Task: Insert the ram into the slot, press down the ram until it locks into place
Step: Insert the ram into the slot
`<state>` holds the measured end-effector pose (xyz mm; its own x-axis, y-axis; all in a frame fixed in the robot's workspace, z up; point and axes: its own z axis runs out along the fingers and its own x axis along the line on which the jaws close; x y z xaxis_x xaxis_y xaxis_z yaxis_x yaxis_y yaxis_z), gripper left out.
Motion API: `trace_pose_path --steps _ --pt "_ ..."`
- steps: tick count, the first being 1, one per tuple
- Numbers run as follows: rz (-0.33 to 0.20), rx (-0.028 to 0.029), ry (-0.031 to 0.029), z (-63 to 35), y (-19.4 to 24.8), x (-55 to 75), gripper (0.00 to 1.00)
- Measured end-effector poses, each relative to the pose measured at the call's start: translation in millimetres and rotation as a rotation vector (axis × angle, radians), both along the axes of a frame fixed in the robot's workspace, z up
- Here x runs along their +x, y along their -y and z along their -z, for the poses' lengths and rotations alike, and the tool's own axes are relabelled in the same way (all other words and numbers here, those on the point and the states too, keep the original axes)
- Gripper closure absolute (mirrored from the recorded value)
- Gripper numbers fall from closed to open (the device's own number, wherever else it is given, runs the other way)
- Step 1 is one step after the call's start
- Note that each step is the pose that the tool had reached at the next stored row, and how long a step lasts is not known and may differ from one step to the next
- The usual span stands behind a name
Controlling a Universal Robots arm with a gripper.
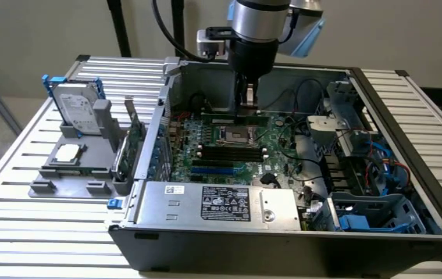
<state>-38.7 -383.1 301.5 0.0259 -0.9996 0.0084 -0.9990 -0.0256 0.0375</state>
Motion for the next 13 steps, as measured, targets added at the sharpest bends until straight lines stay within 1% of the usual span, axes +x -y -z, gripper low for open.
trace_pose_path --steps 8,13 --pt "0.003 -0.0006 0.0001 14.5 1.4 1.2 0.86" --pt "0.009 -0.0037 0.0006 23.6 1.5 1.4 0.86"
